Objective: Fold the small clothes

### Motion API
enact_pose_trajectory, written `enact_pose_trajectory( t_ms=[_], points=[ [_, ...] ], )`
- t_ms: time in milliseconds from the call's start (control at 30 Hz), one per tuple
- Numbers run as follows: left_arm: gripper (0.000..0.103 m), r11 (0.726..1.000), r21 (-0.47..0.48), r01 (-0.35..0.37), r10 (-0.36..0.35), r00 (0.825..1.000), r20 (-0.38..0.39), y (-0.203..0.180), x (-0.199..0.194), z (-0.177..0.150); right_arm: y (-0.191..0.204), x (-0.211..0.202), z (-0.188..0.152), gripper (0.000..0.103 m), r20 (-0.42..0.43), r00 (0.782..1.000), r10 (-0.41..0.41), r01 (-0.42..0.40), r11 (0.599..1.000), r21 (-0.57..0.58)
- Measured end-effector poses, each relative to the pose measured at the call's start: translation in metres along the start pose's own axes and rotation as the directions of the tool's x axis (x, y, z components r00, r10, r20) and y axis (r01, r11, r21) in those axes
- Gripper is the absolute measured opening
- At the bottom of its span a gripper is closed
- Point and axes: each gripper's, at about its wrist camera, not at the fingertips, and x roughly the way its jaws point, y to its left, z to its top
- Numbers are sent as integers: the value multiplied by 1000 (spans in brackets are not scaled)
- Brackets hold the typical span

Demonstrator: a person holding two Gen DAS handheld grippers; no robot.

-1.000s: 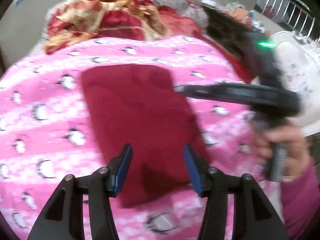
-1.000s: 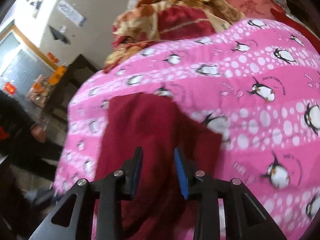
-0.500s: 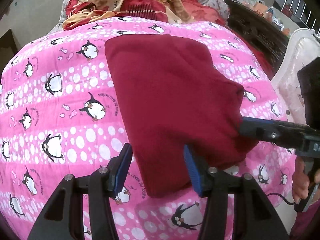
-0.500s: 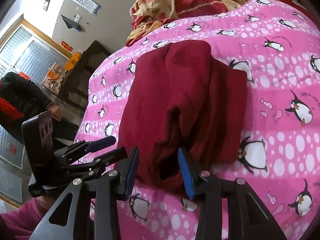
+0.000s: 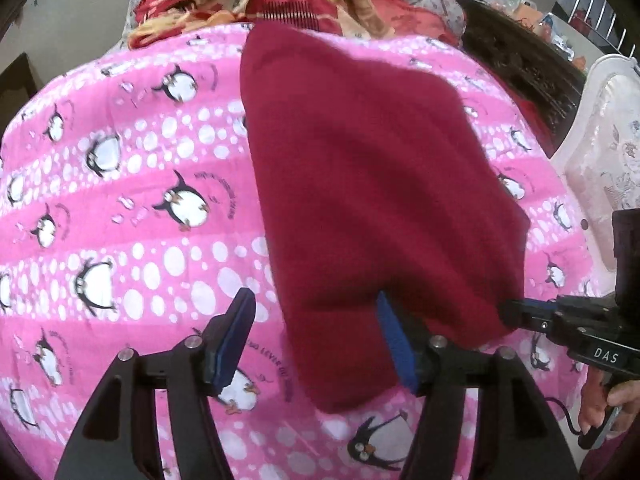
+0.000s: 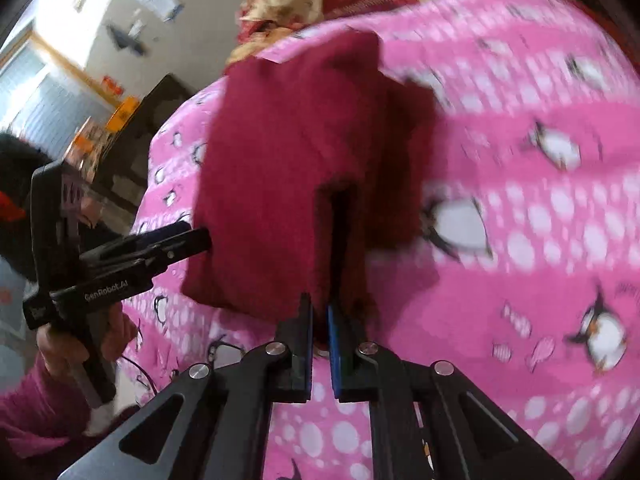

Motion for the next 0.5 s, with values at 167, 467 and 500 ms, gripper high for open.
enact_pose_trajectory(
  t_ms=[167, 467, 500],
  points=[
    [62, 1000, -10, -15, 15, 1000, 10, 1, 3, 1, 16, -30, 18, 12, 31, 1000, 5, -3, 999, -54],
    [62, 1000, -16, -5, 5, 1000, 3, 2, 2, 4, 66, -24, 82, 46, 199, 970, -138, 170, 973, -155],
    [62, 1000, -16, -3, 3, 1000, 2, 2, 3, 4, 70, -11, 88, 46, 190, 971, -143, 175, 971, -165]
  ],
)
